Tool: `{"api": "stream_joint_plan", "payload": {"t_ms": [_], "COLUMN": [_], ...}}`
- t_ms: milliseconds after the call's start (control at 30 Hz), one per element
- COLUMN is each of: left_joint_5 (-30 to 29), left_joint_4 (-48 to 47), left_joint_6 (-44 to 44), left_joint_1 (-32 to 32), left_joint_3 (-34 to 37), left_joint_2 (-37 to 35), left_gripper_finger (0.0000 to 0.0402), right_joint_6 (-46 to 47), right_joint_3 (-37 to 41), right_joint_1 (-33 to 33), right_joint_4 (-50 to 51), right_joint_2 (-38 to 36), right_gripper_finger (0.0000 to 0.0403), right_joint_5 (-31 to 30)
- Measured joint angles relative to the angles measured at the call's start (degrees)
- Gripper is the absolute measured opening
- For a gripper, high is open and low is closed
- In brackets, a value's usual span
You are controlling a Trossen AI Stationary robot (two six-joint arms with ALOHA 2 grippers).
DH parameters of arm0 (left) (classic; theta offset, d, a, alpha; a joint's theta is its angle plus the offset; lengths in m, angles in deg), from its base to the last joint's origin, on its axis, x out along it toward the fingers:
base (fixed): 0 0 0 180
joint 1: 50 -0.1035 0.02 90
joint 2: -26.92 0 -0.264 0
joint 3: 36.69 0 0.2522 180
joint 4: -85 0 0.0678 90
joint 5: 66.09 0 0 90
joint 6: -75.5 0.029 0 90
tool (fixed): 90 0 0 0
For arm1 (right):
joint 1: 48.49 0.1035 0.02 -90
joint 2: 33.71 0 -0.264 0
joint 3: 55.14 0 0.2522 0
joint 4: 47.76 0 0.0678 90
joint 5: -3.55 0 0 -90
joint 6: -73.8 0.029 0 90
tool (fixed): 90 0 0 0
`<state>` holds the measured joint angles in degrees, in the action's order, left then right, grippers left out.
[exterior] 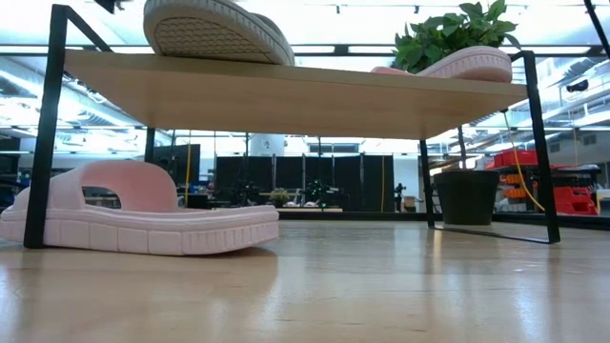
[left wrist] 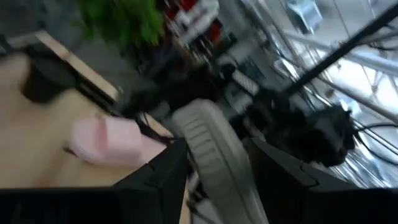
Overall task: Pick and place slides into the shelf
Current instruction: Put the gray slide on the shelf
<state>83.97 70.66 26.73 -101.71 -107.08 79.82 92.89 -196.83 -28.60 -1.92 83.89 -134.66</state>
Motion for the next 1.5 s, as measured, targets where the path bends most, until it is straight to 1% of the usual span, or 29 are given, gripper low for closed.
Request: {"api": "stream_joint_plan", "payload": {"t_ms": [100,167,267,333,433,533,633,800,867,1200,1300,1433,1500], "left_joint_5": [-0.7,-0.9,-0.6,-0.6,-0.7,-0.6,-0.5,-0.6,-0.6,-0.7,-0.7,-0.6,-0.7], "left_joint_4": [0.3,0.6,0.2,0.2,0.2,0.1,0.0,0.0,-0.1,-0.1,-0.1,-0.1,-0.1], "left_joint_6": [0.2,0.8,0.8,0.8,0.8,0.7,1.0,1.0,1.0,2.1,2.1,2.1,2.1], "left_joint_1": [-4.6,-7.2,-10.8,-12.6,-13.9,-14.1,-14.1,-14.0,-14.1,-14.1,-14.1,-14.1,-14.1], "left_joint_3": [-0.1,-0.2,-0.2,-0.2,-0.2,-0.2,-0.1,-0.1,-0.1,-0.1,-0.1,-0.1,-0.1], "left_joint_2": [-3.1,-5.2,-7.8,-9.4,-11.2,-12.3,-13.0,-13.3,-13.3,-13.2,-13.2,-13.2,-13.2], "left_gripper_finger": [0.0178,0.018,0.0179,0.0176,0.0172,0.0174,0.0176,0.0171,0.0169,0.0161,0.0161,0.0156,0.0153], "right_joint_6": [8.3,13.8,19.9,22.2,24.6,24.9,24.4,21.5,21.4,18.6,18.3,17.1,16.6], "right_joint_3": [3.5,6.3,11.3,14.7,19.1,20.6,20.6,20.6,20.6,20.6,20.6,19.8,19.5], "right_joint_1": [0.3,0.5,0.8,0.9,1.5,2.3,2.0,0.3,-0.2,-1.2,-2.0,-2.3,-2.1], "right_joint_4": [-2.6,-9.4,-18.2,-22.7,-23.7,-23.9,-24.3,-26.4,-27.4,-27.6,-28.5,-30.1,-30.6], "right_joint_2": [-0.1,0.3,0.0,0.0,0.0,0.1,0.0,0.0,0.0,0.1,1.5,5.6,6.9], "right_gripper_finger": [0.0011,0.001,0.0009,0.0009,0.0009,0.0009,0.0009,0.0009,0.0009,0.0009,0.0009,0.0009,0.0009], "right_joint_5": [-2.3,-2.8,-6.7,-7.7,-12.7,-17.8,-19.8,-20.0,-19.1,-17.4,-15.4,-11.4,-11.3]}}
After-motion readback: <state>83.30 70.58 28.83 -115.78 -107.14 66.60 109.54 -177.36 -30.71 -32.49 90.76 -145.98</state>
